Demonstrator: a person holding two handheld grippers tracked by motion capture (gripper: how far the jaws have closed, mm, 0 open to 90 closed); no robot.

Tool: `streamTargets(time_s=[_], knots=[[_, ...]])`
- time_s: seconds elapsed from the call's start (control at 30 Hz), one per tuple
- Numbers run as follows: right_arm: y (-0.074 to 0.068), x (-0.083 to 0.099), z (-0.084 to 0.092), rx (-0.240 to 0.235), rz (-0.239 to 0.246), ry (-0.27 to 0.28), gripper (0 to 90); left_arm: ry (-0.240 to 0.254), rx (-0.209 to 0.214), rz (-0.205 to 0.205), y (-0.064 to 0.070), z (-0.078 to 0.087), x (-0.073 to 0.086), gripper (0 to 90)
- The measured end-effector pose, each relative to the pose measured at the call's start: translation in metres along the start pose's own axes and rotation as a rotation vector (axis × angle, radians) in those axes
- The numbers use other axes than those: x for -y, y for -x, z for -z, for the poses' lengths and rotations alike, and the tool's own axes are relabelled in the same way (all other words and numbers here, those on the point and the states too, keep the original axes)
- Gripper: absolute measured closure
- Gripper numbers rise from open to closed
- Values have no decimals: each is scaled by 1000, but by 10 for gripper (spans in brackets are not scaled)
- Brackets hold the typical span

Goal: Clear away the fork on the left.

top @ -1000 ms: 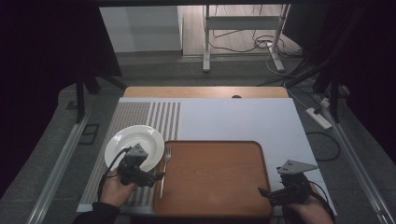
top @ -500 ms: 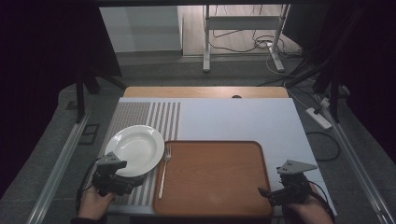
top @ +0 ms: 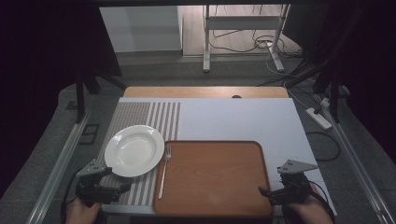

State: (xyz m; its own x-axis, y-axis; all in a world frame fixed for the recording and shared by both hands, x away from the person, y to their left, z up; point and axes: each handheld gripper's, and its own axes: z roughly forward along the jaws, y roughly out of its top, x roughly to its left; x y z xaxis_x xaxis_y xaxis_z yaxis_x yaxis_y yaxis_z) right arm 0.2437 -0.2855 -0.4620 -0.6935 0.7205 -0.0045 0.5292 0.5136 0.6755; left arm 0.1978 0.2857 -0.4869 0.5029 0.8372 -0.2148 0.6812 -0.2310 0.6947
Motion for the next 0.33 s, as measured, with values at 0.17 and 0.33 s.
streamTargets(time_s=[0.17, 0.33], knots=[[0, 0, 0, 4, -4, 1, 9, -5, -26, -8, 0, 5, 4, 0], [0, 0, 0, 4, 1, -3, 9, -18, -29, -9, 0, 4, 3, 0]])
